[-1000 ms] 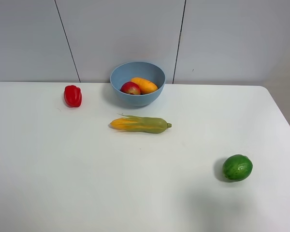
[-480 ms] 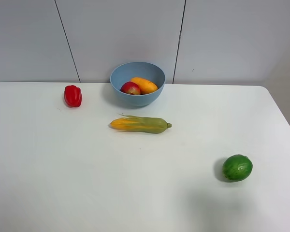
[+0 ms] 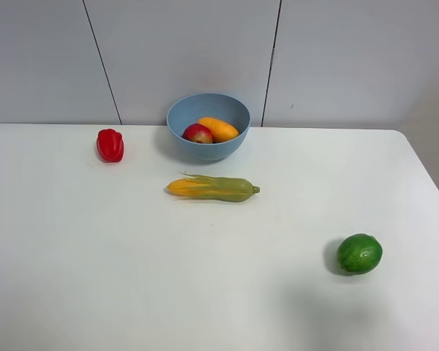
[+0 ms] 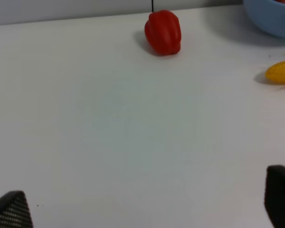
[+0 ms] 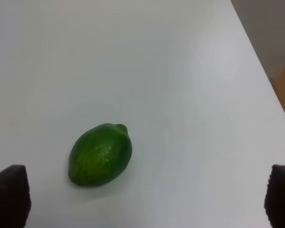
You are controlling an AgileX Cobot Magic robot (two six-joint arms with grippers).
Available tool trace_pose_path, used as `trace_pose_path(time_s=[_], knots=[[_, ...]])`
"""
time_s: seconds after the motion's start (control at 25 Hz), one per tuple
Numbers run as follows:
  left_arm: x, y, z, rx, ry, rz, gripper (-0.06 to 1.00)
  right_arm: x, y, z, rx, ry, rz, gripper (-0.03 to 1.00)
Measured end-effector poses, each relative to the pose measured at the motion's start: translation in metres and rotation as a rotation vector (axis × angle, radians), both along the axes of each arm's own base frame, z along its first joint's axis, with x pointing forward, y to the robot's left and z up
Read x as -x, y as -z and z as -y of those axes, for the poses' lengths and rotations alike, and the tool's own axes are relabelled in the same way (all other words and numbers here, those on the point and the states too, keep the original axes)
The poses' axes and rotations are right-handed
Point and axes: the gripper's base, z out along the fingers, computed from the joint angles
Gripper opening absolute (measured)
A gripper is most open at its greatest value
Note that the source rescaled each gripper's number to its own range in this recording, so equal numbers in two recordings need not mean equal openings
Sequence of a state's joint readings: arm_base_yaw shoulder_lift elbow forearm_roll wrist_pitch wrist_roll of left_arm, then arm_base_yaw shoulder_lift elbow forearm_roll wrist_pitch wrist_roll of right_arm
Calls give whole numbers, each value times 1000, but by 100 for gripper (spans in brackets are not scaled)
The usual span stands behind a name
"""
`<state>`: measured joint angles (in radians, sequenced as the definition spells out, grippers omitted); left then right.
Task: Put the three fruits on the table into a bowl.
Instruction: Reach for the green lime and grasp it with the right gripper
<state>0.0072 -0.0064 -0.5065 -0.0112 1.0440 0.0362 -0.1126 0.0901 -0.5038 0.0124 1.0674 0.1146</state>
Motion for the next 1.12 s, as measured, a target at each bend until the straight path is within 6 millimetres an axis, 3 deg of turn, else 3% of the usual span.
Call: trace_pose_path(time_s=[0.24,0.4,0.44,0.64,0.88,1.12], knots=[[0,0,0,0,0,0,99,-31,2,2,-115,49,-189,100],[0,0,0,0,0,0,99,-62,-10,4,-193,88,-303,100],[0,0,0,0,0,0,99,-62,-10,4,-193,88,-303,100],[0,0,0,0,0,0,99,-109,-17,7,-259,123,-447,100],[0,0,0,-1,-1,0,99,-163,14,7,-422,227,-650,100],[0,0,0,-1,-1,0,99,-188,45,10,-484,352,-773,100]])
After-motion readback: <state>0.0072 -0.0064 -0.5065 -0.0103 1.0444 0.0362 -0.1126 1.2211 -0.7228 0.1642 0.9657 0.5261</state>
